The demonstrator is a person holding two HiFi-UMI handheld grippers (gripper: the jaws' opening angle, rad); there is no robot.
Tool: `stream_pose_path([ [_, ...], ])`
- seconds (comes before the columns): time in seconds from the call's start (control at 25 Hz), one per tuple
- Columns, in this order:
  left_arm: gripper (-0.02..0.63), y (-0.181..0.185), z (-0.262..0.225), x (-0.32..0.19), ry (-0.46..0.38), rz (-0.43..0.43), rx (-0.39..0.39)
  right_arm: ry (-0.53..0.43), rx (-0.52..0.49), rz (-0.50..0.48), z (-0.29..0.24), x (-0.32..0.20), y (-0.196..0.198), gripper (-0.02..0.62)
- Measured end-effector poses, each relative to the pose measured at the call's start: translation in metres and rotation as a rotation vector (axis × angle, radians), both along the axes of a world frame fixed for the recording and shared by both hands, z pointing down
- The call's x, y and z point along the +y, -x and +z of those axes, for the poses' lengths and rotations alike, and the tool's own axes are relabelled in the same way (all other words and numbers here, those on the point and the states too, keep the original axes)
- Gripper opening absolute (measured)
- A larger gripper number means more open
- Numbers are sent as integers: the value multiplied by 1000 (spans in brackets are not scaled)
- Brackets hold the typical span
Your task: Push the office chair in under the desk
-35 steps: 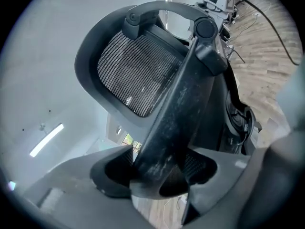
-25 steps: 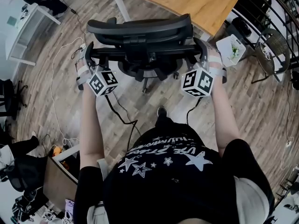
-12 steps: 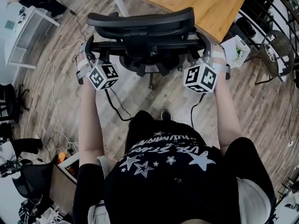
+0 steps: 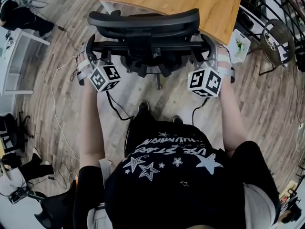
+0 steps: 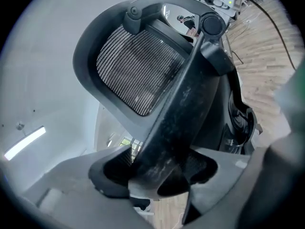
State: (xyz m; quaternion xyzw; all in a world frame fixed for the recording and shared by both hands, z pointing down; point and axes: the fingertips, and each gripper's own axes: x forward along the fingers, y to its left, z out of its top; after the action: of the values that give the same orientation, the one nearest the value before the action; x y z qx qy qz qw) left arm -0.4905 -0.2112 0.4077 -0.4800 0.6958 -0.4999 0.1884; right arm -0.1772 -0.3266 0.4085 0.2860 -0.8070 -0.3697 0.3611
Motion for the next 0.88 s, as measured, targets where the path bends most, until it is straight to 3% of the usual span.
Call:
stream_pose_path([
  [0.32, 293, 49, -4, -57, -3, 120, -5, 10, 16, 125, -4, -21, 37, 252],
  [0.88, 296, 99, -5, -129, -25, 294, -19, 18, 18, 306, -5, -38, 79, 252],
])
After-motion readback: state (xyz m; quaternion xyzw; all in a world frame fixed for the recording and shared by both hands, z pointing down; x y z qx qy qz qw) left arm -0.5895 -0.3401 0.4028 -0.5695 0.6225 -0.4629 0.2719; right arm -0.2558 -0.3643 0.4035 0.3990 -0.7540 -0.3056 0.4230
